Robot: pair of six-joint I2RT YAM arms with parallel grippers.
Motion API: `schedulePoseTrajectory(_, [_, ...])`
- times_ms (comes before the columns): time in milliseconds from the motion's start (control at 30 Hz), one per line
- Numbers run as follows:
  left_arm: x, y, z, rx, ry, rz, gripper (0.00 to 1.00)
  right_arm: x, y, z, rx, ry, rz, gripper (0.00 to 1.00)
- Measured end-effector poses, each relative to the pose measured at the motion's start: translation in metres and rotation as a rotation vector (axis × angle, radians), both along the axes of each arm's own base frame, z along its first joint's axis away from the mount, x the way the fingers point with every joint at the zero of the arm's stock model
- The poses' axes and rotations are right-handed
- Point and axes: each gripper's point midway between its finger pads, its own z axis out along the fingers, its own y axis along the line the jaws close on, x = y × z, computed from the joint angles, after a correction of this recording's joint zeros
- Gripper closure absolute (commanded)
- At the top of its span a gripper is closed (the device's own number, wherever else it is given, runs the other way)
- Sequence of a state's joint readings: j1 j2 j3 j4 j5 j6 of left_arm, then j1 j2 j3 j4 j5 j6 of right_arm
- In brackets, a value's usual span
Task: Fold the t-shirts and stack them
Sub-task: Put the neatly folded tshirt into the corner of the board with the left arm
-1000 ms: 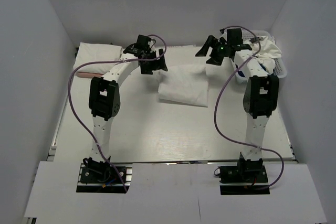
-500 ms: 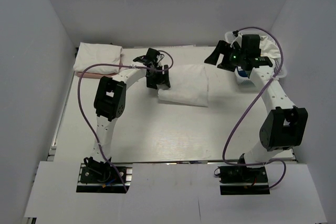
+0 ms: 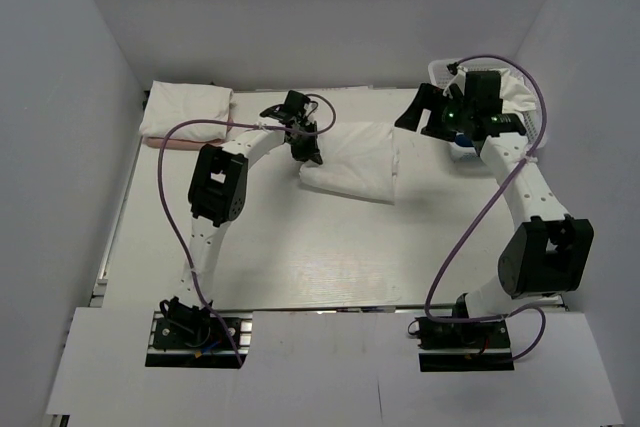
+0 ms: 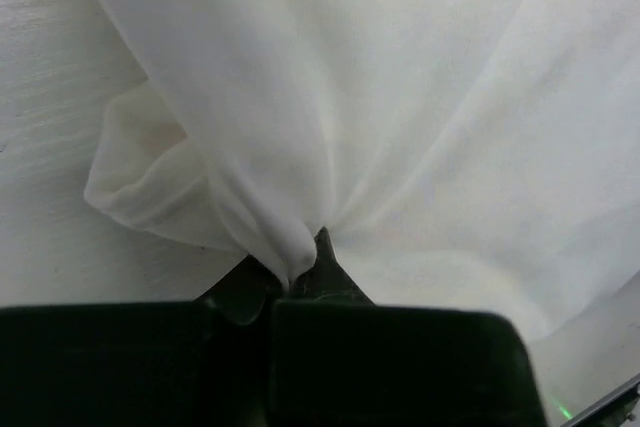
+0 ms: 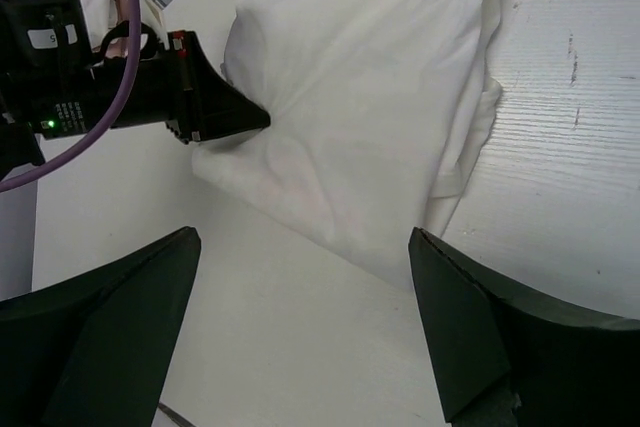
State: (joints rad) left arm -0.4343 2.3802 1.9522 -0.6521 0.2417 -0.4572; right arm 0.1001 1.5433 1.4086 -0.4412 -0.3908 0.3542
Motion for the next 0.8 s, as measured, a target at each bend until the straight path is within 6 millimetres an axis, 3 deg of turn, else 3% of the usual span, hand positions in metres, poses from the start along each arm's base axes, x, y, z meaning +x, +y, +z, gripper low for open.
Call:
schedulePoseTrajectory(267, [0.011, 0.012, 0.007, 0.133, -0.114, -0.071, 1.00, -0.016, -0.022, 0.012, -0.090, -0.062, -0.067, 0.10])
schedulePoseTrajectory(400, [0.027, 0.043, 0.024, 0.282, -0.227, -0.106, 1.00, -0.021, -0.035, 0.019, -0.141, -0.098, -0.117, 0.10])
schedulePoseTrajectory(500, [0.038, 0.074, 0.053, 0.395, -0.335, -0.135, 1.00, -0.023, -0.044, 0.025, -0.177, -0.124, -0.150, 0.10])
schedulePoseTrajectory(700, [0.064, 0.130, 0.136, 0.589, -0.557, -0.127, 1.00, -0.025, -0.058, 0.033, -0.234, -0.159, -0.205, 0.10])
schedulePoseTrajectory(800, [0.078, 0.157, 0.164, 0.658, -0.624, -0.115, 1.00, -0.024, -0.064, 0.034, -0.253, -0.167, -0.230, 0.10])
